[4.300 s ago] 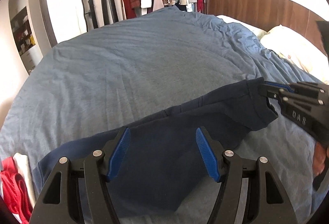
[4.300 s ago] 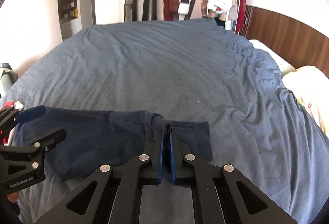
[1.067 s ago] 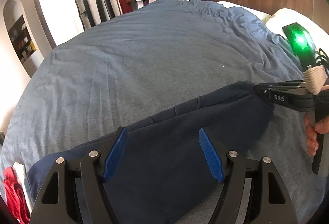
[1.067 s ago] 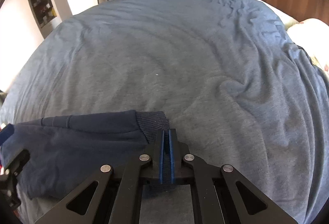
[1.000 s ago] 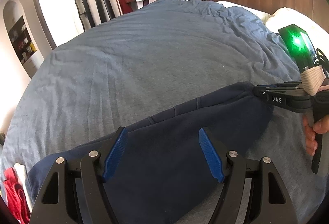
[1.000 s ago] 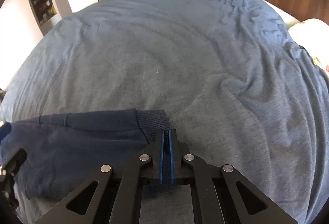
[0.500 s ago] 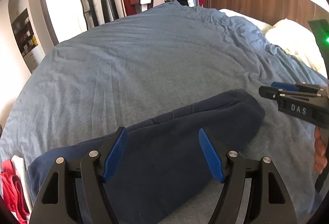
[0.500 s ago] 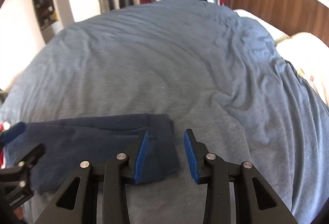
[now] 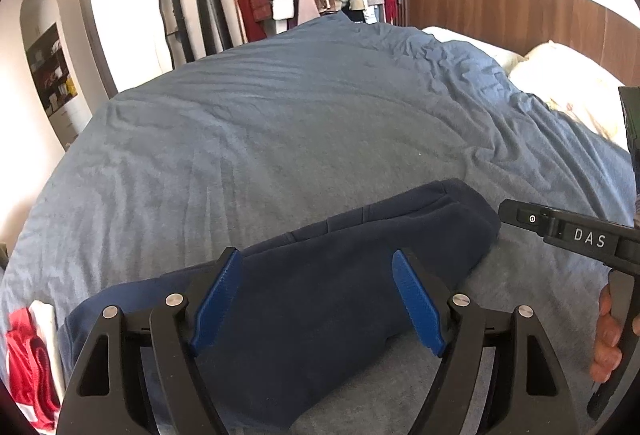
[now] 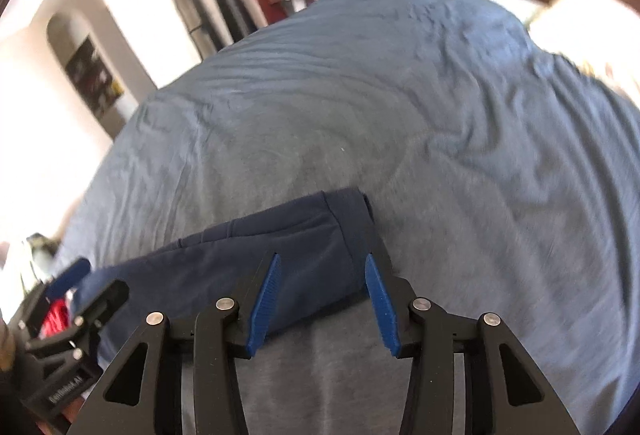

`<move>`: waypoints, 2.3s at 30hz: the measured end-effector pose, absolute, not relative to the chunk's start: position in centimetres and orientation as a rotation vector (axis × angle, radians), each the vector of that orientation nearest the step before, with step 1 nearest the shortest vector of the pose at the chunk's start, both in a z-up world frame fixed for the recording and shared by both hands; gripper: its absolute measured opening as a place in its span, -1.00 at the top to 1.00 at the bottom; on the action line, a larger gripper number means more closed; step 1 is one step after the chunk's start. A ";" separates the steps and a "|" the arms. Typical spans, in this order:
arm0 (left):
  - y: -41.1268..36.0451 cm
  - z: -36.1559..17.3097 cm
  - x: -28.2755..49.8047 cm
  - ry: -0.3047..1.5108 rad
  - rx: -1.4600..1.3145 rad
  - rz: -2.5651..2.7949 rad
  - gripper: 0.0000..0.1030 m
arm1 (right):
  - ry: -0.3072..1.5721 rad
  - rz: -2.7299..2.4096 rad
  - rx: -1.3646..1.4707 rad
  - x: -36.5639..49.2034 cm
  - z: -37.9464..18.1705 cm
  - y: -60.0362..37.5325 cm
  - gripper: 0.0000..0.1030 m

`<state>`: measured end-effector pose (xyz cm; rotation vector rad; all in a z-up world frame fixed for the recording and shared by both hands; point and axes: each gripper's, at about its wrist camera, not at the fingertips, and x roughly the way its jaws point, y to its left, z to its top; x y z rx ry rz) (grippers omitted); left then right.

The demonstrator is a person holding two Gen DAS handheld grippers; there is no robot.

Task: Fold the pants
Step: 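Grasp the folded edge with the right tool and lift it over the bundle, then lay the lifted end onto the bundle with the right tool and release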

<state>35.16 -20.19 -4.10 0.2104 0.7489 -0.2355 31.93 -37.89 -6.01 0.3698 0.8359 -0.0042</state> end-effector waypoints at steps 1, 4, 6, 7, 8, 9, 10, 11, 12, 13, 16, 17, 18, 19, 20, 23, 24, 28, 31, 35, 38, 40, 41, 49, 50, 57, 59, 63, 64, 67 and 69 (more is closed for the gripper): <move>-20.4 -4.3 35.2 0.748 0.221 -0.238 -0.50 | 0.831 -0.004 0.408 31.8 -6.6 -38.3 0.13; -21.1 -4.8 35.5 0.747 0.233 -0.251 -0.52 | 0.817 0.001 0.525 31.4 -8.3 -39.2 0.13; -21.6 -5.0 35.7 0.746 0.239 -0.257 -0.52 | 0.806 0.012 0.597 31.3 -9.3 -39.5 0.13; -21.8 -5.1 35.9 0.746 0.240 -0.261 -0.52 | 0.797 0.015 0.640 31.2 -10.0 -39.7 0.13; -22.1 -5.2 36.0 0.746 0.240 -0.262 -0.52 | 0.789 0.010 0.680 31.1 -10.7 -39.8 0.13; -22.4 -5.3 36.3 0.746 0.240 -0.265 -0.52 | 0.785 0.005 0.706 31.1 -11.2 -39.8 0.13; -22.6 -5.5 36.4 0.747 0.242 -0.267 -0.52 | 0.779 0.000 0.748 31.1 -11.9 -39.9 0.13; -22.8 -5.5 36.5 0.748 0.244 -0.270 -0.52 | 0.776 -0.004 0.779 31.0 -12.5 -40.0 0.13; -23.0 -5.7 36.6 0.749 0.249 -0.273 -0.52 | 0.772 -0.010 0.826 31.1 -13.4 -40.2 0.12; -23.2 -5.9 36.7 0.751 0.254 -0.274 -0.52 | 0.771 -0.012 0.852 31.2 -13.9 -40.3 0.11; -23.7 -6.4 36.8 0.752 0.266 -0.279 -0.52 | 0.760 -0.022 0.937 31.3 -15.5 -40.8 0.09; -23.7 -6.5 36.9 0.753 0.269 -0.279 -0.52 | 0.755 -0.021 0.966 31.4 -15.9 -41.1 0.08; -23.8 -6.6 37.0 0.755 0.272 -0.280 -0.52 | 0.747 -0.021 0.989 31.4 -16.2 -41.3 0.08; -23.9 -6.8 37.1 0.758 0.272 -0.279 -0.52 | 0.737 -0.018 1.011 31.5 -16.5 -41.4 0.04; -23.9 -6.8 37.2 0.759 0.271 -0.279 -0.52 | 0.731 -0.017 1.040 31.6 -16.9 -41.6 0.02; -24.0 -6.9 37.4 0.764 0.266 -0.277 -0.52 | 0.720 -0.027 1.088 31.7 -17.4 -42.1 0.01; -24.0 -6.9 37.6 0.767 0.268 -0.276 -0.52 | 0.718 -0.031 1.090 31.9 -17.5 -42.1 0.01; -24.1 -7.0 38.2 0.776 0.263 -0.268 -0.52 | 0.727 -0.035 1.092 32.6 -17.8 -42.1 0.01; -24.0 -6.9 38.4 0.779 0.249 -0.263 -0.52 | 0.743 -0.048 1.089 33.1 -17.9 -42.4 0.01; -23.7 -6.9 38.4 0.774 0.254 -0.253 -0.52 | 0.752 -0.053 1.109 33.5 -18.5 -42.9 0.01; -23.3 -7.2 38.6 0.786 0.252 -0.243 -0.52 | 0.761 -0.047 1.075 33.9 -18.2 -42.9 0.01; -23.0 -7.3 38.7 0.793 0.241 -0.232 -0.53 | 0.755 -0.042 1.035 33.9 -17.7 -42.6 0.19; -22.8 -7.3 38.7 0.796 0.237 -0.228 -0.52 | 0.754 -0.042 1.015 33.8 -17.4 -42.5 0.27; -21.3 -6.3 38.9 0.805 0.187 -0.222 -0.52 | 0.714 -0.052 0.751 33.4 -12.3 -39.9 0.49; -21.1 -6.1 38.9 0.802 0.182 -0.224 -0.52 | 0.707 -0.046 0.698 33.4 -11.3 -39.3 0.49; -18.2 -5.1 38.9 0.810 0.146 -0.202 -0.52 | 0.684 -0.021 0.483 33.1 -7.5 -36.8 0.50; -17.2 -4.9 38.7 0.812 0.147 -0.197 -0.52 | 0.676 -0.015 0.457 33.0 -6.9 -36.2 0.50; -14.2 -4.7 37.3 0.809 0.178 -0.145 -0.52 | 0.660 0.008 0.408 33.0 -5.5 -34.5 0.51; -13.2 -4.5 36.8 0.806 0.179 -0.126 -0.52 | 0.654 0.015 0.395 32.9 -5.0 -33.9 0.51; -10.1 -3.9 35.4 0.798 0.183 -0.075 -0.52 | 0.640 0.040 0.354 32.8 -3.6 -32.0 0.51; -8.8 -3.6 34.8 0.790 0.193 -0.052 -0.52 | 0.631 0.060 0.321 32.8 -2.7 -30.5 0.51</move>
